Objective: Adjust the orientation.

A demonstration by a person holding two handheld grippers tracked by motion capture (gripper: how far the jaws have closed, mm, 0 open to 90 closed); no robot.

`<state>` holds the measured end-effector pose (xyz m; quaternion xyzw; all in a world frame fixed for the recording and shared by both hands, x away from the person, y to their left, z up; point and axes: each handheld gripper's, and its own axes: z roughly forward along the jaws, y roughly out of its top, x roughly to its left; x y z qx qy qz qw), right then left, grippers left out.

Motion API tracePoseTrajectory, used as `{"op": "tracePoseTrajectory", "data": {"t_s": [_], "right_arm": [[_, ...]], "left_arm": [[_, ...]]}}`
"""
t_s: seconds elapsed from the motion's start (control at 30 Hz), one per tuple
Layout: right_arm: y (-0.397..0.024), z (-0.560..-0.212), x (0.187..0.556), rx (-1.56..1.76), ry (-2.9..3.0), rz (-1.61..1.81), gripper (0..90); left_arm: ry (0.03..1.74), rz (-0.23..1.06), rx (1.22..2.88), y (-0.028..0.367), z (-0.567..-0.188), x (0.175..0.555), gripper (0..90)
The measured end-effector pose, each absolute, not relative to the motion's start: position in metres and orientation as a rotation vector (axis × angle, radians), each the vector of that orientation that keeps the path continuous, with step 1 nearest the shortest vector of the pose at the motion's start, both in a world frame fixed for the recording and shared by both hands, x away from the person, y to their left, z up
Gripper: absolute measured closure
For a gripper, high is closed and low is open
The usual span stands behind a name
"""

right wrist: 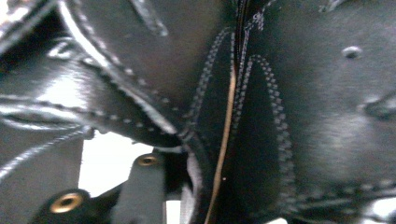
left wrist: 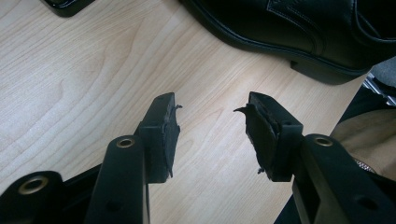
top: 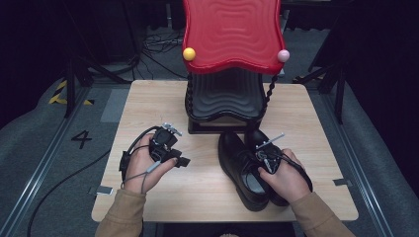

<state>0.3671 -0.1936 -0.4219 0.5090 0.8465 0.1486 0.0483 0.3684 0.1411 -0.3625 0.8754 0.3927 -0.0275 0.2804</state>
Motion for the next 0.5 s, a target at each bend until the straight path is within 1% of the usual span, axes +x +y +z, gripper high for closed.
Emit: {"op": "tracePoseTrajectory", "data": {"t_s": [0.17, 0.37, 0.43, 0.5], "right_arm": [[-0.1932, -0.4208, 0.3691, 1.561, 2.583, 0.437, 71.1], [-0.1924, -0.4203, 0.3706, 1.61, 2.564, 0.421, 73.0], [-0.1924, -0.4192, 0.3704, 1.606, 2.558, 0.423, 77.9], [-0.1926, -0.4181, 0.3716, 1.615, 2.56, 0.409, 78.9]], "left_arm": [[1.057, -0.08, 2.341, 0.1434, -0.3641, 0.3714, 53.6], [1.055, -0.076, 2.336, 0.1458, -0.3628, 0.3708, 53.6], [1.056, -0.076, 2.33, 0.1461, -0.3616, 0.3701, 53.6], [1.058, -0.068, 2.327, 0.1468, -0.361, 0.3701, 53.6]]}}
